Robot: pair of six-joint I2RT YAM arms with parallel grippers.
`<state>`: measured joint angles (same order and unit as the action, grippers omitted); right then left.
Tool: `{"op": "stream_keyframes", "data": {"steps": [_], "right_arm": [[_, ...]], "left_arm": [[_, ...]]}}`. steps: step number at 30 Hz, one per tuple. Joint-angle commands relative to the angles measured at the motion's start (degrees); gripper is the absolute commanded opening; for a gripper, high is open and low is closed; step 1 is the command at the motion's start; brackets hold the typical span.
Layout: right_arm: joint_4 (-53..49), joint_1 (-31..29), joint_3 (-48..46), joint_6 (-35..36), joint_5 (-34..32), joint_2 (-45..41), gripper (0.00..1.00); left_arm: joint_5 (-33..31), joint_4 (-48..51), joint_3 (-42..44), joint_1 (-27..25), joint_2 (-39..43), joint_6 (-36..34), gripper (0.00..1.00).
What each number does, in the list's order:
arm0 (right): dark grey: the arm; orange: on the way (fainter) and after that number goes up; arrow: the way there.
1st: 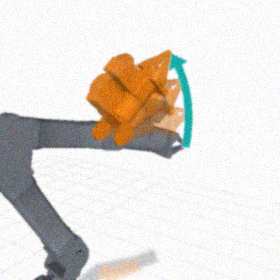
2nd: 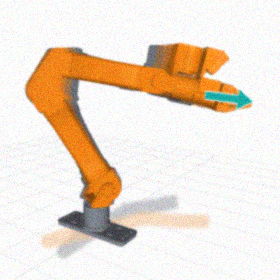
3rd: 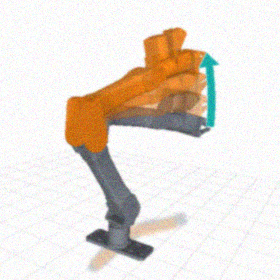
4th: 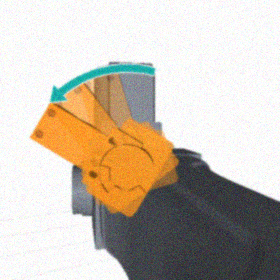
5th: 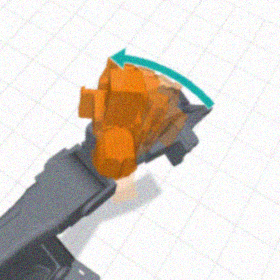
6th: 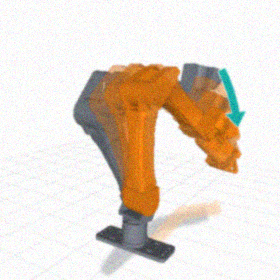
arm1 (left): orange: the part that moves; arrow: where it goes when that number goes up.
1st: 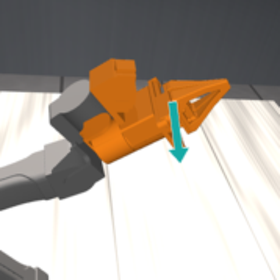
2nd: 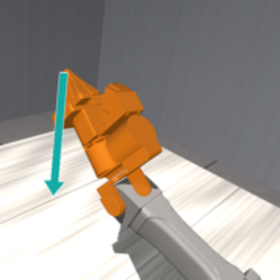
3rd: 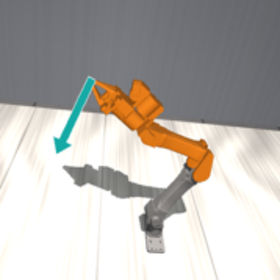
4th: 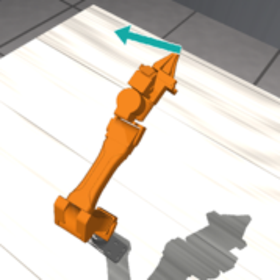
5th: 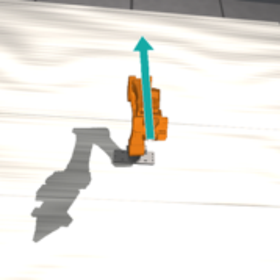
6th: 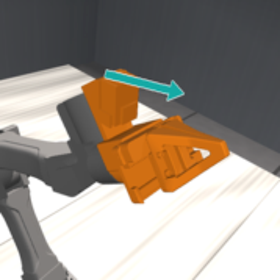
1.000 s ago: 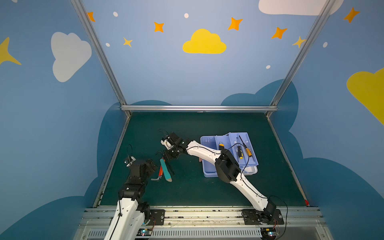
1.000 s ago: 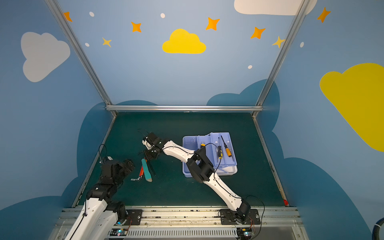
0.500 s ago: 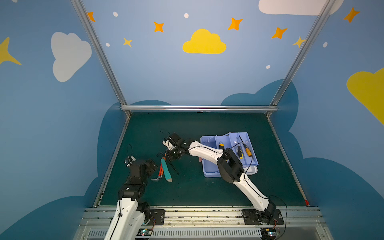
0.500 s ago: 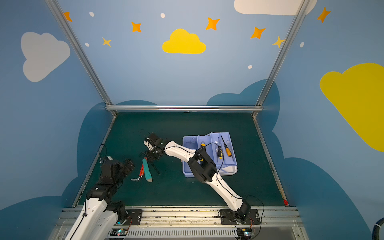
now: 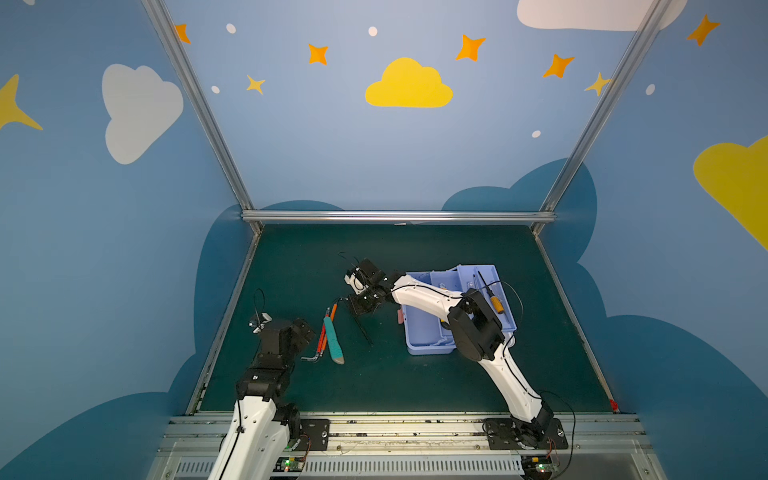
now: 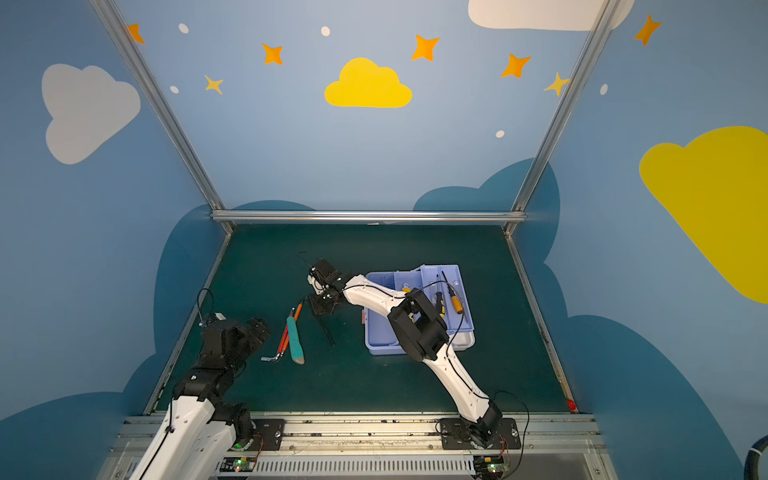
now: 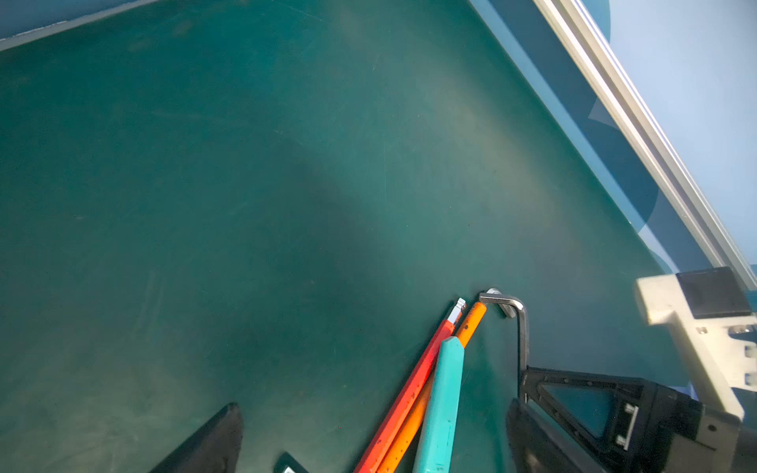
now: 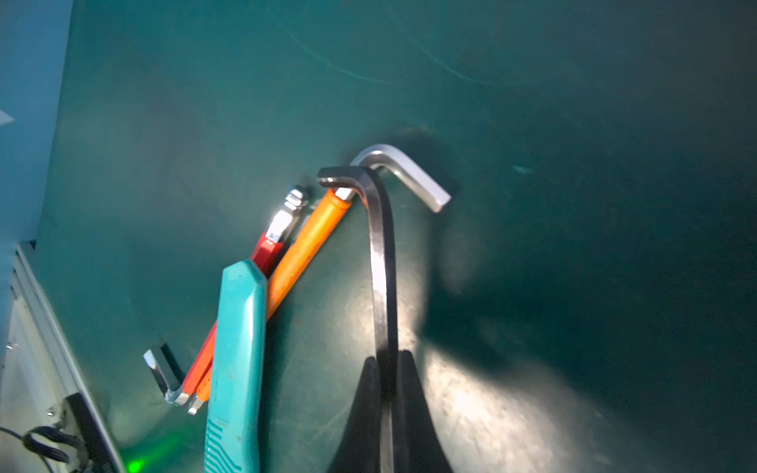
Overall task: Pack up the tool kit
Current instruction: 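Grasp the black hex key with the right gripper and lift it, then carry the black hex key over the tray and release it inside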
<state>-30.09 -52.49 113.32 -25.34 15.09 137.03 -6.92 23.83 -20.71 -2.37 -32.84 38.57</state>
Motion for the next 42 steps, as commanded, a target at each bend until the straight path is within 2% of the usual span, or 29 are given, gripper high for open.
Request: {"op": "stream_keyframes", "data": {"steps": [1, 13, 21, 30, 34, 42], "right_arm": [[-2.1, 1.2, 0.6, -2.9, 1.6, -4.8, 0.00], [-0.8, 3.7, -8.9, -5.5, 0.1, -16.3, 0.00], [-1.5, 6.5, -20.7, -8.8, -8.0, -28.6, 0.00], [1.9, 9.7, -38.9, -14.3, -17.4, -43.6, 0.00], [2.4, 10.8, -42.5, -15.3, -18.7, -44.6, 0.00], [2.8, 11.6, -40.9, -14.7, -16.8, -38.1, 0.00]], "left_arm": [[0.0, 0.0, 0.5, 0.1, 0.1, -0.5, 1.00], [0.2, -0.2, 0.5, 0.1, -0.3, -0.5, 1.00], [1.5, -1.5, 0.5, 0.1, -0.6, -0.6, 1.00], [3.7, -4.5, 0.7, 0.2, -2.2, -0.8, 1.00], [4.4, -5.0, 0.3, 0.2, -3.2, -1.0, 1.00], [5.7, -5.7, 0.0, 0.1, -5.0, -1.0, 1.00]]}}
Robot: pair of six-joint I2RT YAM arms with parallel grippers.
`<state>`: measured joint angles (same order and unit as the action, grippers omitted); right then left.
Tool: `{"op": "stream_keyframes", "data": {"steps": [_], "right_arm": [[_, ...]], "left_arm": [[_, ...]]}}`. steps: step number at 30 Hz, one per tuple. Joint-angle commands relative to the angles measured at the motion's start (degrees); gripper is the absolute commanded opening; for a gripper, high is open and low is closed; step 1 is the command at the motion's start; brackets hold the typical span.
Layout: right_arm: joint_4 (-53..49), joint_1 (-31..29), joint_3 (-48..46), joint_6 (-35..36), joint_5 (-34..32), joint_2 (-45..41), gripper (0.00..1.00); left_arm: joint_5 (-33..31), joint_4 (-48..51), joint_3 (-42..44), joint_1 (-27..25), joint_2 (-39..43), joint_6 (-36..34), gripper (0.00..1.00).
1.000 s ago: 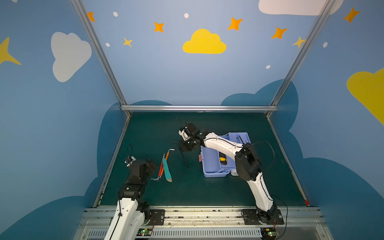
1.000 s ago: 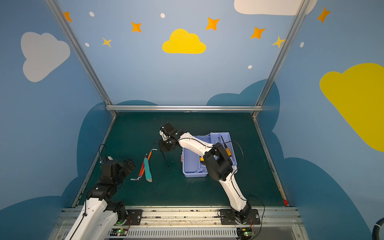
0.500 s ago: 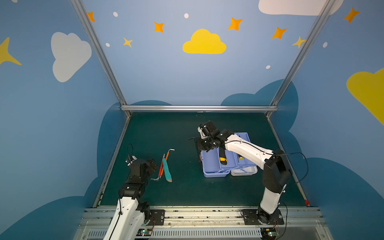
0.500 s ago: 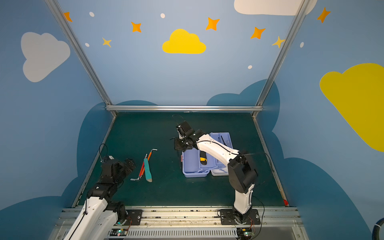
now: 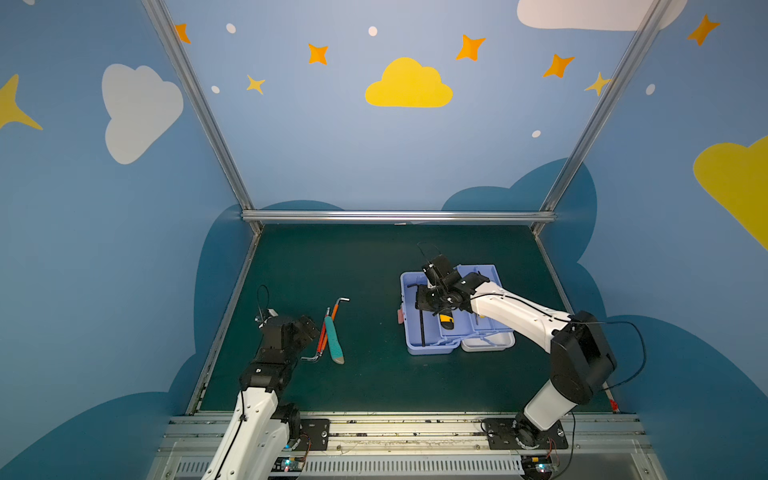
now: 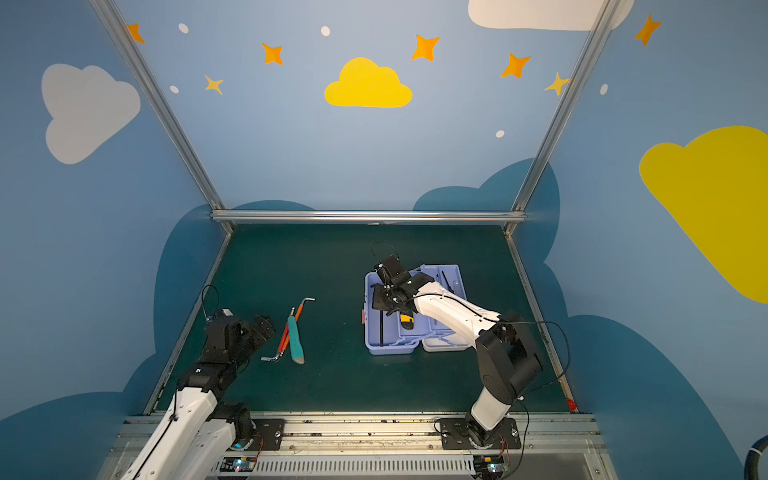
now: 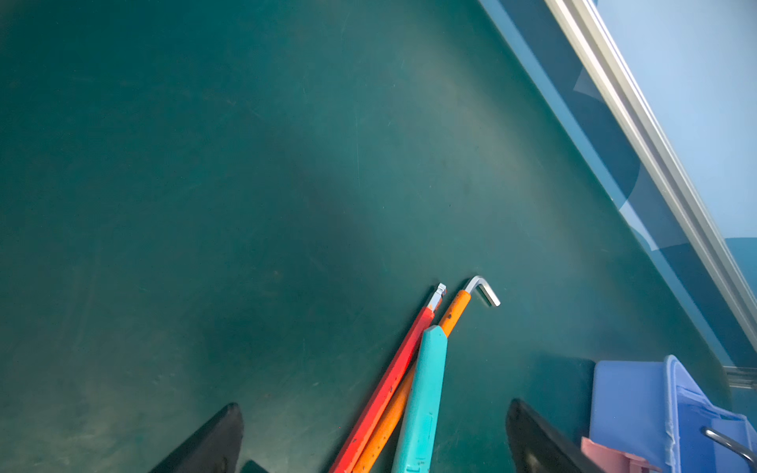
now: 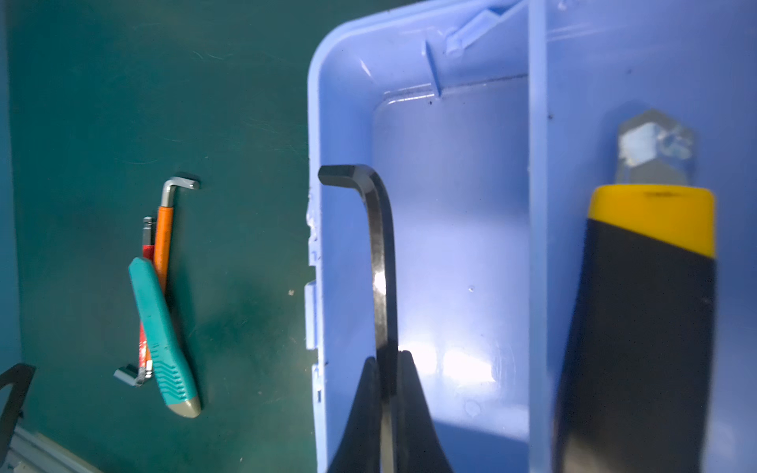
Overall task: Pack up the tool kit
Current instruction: 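Carry the black hex key over the tray and release it inside, then move the right gripper back to the teal-handled knife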
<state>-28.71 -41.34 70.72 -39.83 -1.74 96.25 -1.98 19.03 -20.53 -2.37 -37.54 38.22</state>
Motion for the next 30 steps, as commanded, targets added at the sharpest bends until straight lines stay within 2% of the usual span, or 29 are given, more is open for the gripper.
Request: {"op": "stream_keyframes", "data": {"steps": [1, 12, 13, 15, 16, 18, 20, 25, 30], "right_arm": [[1.7, 0.5, 2.2, -0.2, 0.3, 3.5, 0.00], [-2.4, 1.3, 8.1, 2.2, -1.8, 11.9, 0.00], [-3.1, 1.3, 8.6, 2.5, -2.0, 12.4, 0.03], [-5.0, 1.2, 10.0, 3.1, -2.7, 13.2, 0.21], [-5.9, 1.1, 10.8, 3.4, -2.9, 13.4, 0.27], [-7.4, 0.8, 12.1, 4.2, -3.4, 13.3, 0.35], [-9.6, 0.2, 14.1, 5.2, -4.7, 13.0, 0.41], [-13.5, -3.0, 19.9, 8.3, -7.6, 10.2, 0.46], [-11.0, -8.8, 26.7, 11.7, -0.4, 12.7, 0.55]], "left_arm": [[0.9, -0.9, -0.3, 0.2, -0.5, -0.6, 1.00], [0.4, 1.0, 0.0, 0.2, 1.2, -0.4, 1.00], [0.1, 1.2, 0.0, 0.1, 1.5, -0.4, 1.00], [-0.4, 1.5, 0.0, 0.2, 1.8, -0.5, 1.00], [-0.5, 1.6, 0.0, 0.1, 1.9, -0.5, 1.00], [-0.7, 1.6, 0.1, 0.2, 2.0, -0.8, 1.00], [-1.1, 1.4, 0.1, 0.1, 1.8, -0.9, 1.00], [-3.9, 2.4, -0.7, 0.2, 1.7, -0.6, 1.00], [-7.3, 3.0, -1.3, 0.3, 1.6, -0.2, 1.00]]}}
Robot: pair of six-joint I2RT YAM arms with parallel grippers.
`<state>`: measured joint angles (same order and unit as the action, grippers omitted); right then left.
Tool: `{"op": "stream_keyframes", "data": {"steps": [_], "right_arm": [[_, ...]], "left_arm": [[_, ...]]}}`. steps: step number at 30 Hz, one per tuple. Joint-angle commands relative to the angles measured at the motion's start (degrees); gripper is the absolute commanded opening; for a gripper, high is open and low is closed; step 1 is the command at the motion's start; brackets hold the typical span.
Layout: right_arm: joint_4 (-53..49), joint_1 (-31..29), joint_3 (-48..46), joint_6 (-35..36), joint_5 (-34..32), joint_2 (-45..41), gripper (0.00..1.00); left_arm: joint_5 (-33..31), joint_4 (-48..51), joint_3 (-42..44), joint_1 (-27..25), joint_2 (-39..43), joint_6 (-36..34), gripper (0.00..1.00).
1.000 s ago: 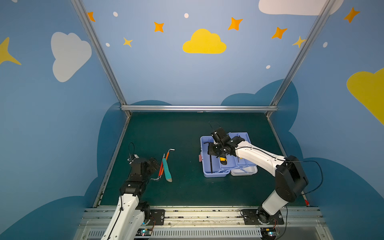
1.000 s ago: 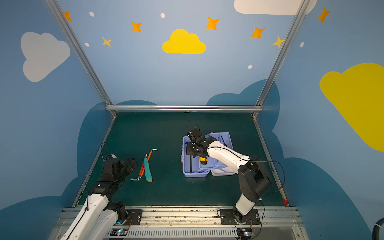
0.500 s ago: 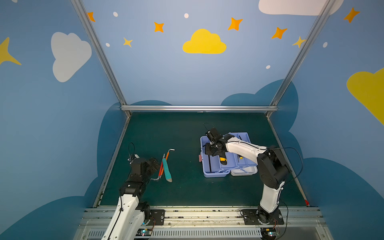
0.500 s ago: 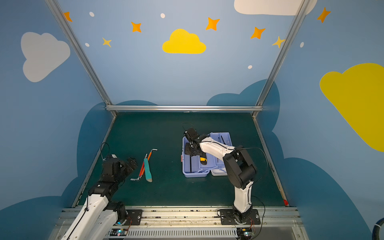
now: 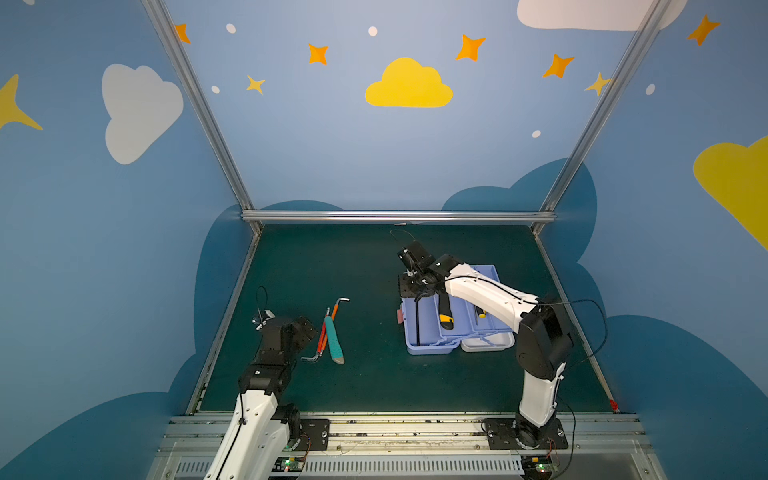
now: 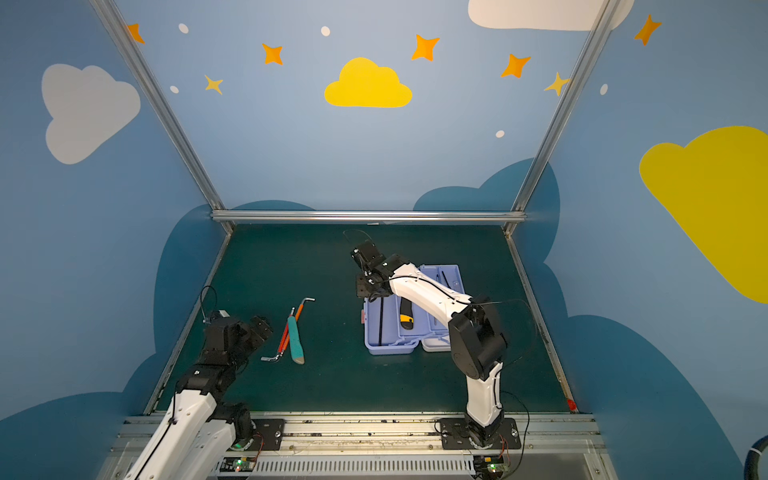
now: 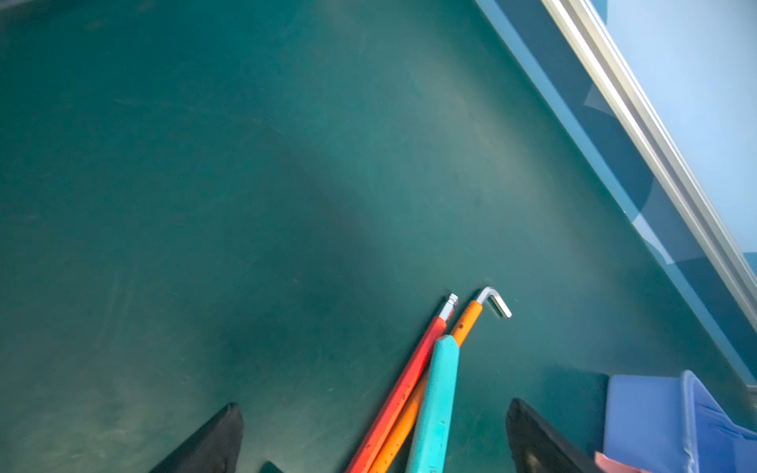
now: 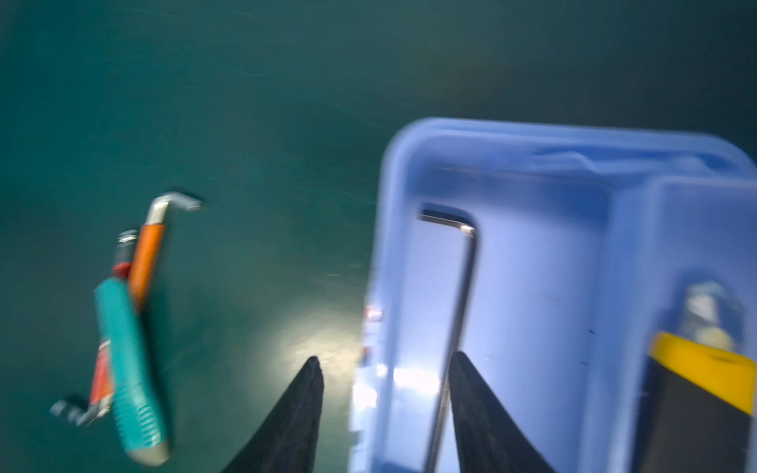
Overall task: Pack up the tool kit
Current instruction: 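Move the right gripper back to the teal-handled knife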
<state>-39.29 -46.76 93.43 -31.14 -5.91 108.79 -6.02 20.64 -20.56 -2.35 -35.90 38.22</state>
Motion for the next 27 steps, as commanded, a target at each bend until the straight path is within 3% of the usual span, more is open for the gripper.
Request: {"op": "stream_keyframes", "data": {"steps": [1, 7, 14, 21, 27], "right_arm": [[-0.1, -4.8, 5.9, 3.3, 5.3, 1.9, 0.58], [-3.7, -11.9, 21.3, 4.9, 9.1, 16.2, 0.66], [-10.7, -15.5, 34.8, 7.5, 11.5, 27.9, 0.70], [-9.8, -17.8, 37.3, 13.9, 10.0, 33.5, 0.72], [-9.0, -18.8, 39.1, 14.1, 8.9, 35.9, 0.72]], "left_arm": [[-3.6, 1.3, -1.2, 0.2, -0.3, 0.0, 1.00], [-1.0, 0.9, -0.2, 2.2, -1.2, 2.3, 1.00], [0.8, 1.2, 2.1, 5.7, 0.7, 3.4, 1.00], [2.5, 1.6, 3.5, 7.2, 2.7, 4.0, 1.00], [2.9, 2.1, 4.1, 7.6, 3.8, 4.2, 1.00]]}}
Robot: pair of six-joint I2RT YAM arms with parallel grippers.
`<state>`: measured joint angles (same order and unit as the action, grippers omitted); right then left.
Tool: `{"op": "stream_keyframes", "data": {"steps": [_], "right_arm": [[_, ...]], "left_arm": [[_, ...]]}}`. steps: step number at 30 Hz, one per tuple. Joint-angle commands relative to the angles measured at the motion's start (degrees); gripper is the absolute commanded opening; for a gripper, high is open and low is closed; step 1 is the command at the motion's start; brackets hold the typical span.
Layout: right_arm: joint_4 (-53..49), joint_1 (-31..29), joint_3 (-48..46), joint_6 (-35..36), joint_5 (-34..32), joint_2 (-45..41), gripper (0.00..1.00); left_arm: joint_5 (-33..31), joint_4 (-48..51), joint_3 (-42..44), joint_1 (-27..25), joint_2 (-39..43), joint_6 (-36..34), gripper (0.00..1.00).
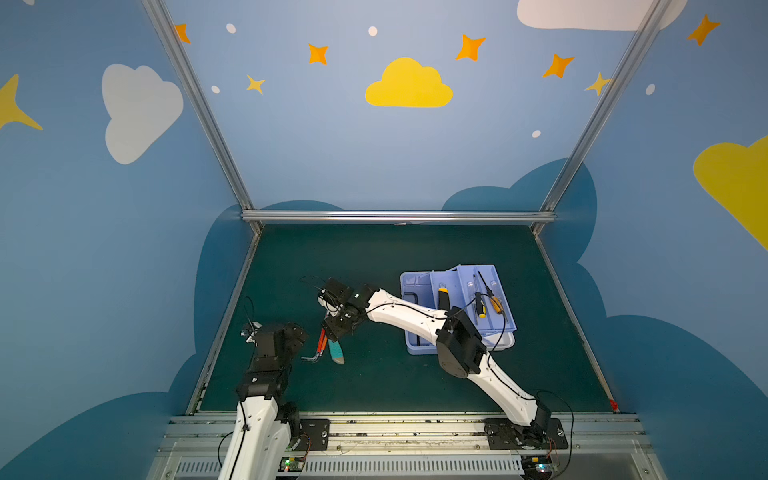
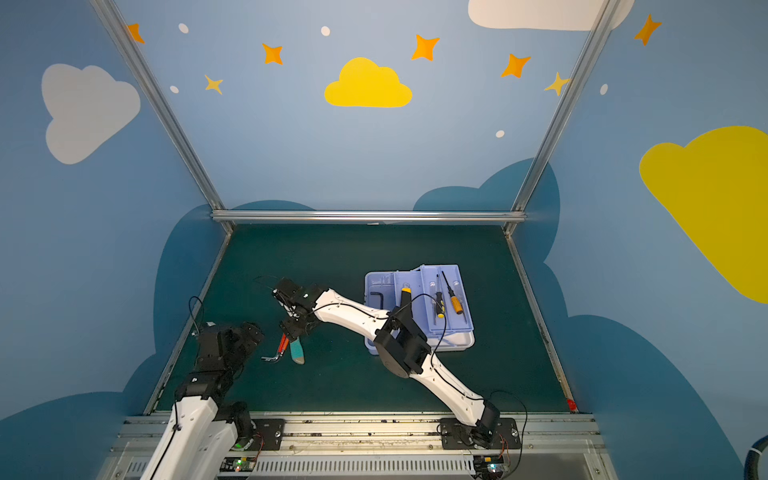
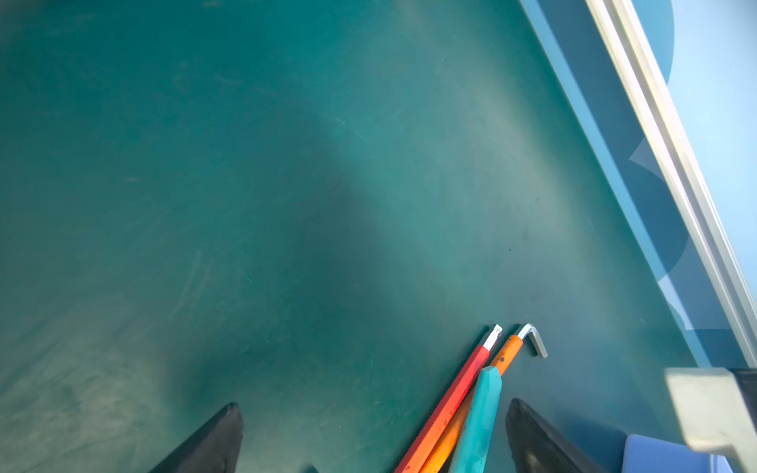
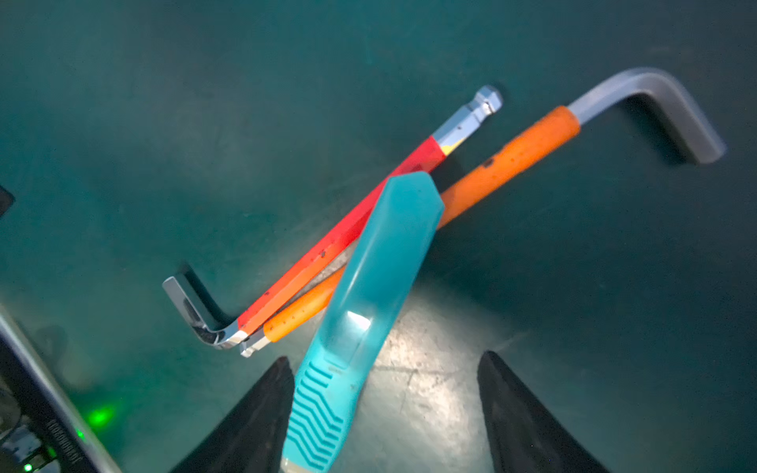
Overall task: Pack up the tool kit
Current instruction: 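Move the right gripper back to the teal-handled knife, then grasp the teal-handled knife with the right gripper and lift it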
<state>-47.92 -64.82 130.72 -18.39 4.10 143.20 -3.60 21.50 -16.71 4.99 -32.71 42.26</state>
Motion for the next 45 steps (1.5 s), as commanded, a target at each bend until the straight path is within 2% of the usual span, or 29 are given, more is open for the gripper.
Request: {"op": "stream_keyframes", "data": {"steps": [1, 9, 18, 26, 30, 37, 43, 45], "right_arm": [[0.1, -1.0, 1.9, 1.5, -1.4, 1.8, 0.72], [-5.0, -1.9, 9.8, 2.7, -2.2, 7.3, 0.72], [-7.1, -2.3, 10.7, 3.2, -4.7, 9.0, 0.66], [-7.5, -2.4, 10.6, 3.4, -5.9, 9.0, 0.53], [-8.3, -1.7, 10.5, 3.1, -6.5, 9.2, 0.42], [-7.7, -1.2, 9.2, 3.1, -6.4, 8.1, 0.32], [-8.1, -0.8, 7.0, 2.4, -12.8, 3.9, 0.16], [-7.5, -0.4, 5.5, 2.3, -13.0, 1.9, 0.14]], "left_arm": [[0.5, 1.3, 0.3, 0.4, 0.6, 0.1, 1.00], [0.9, 1.4, 0.2, 0.5, 0.7, -0.5, 1.00], [0.9, 2.1, 0.2, 0.5, 1.9, -0.8, 1.00], [0.9, 2.2, 0.2, 0.5, 1.9, -0.7, 1.00], [1.4, 1.5, 0.1, 0.5, 1.7, -1.0, 1.00], [5.7, -3.0, 0.4, 0.5, -0.2, -1.8, 1.00], [7.9, -5.2, -0.1, 0.3, -2.0, -3.8, 1.00], [8.2, -5.9, -0.5, -0.1, -2.9, -4.2, 1.00]]}}
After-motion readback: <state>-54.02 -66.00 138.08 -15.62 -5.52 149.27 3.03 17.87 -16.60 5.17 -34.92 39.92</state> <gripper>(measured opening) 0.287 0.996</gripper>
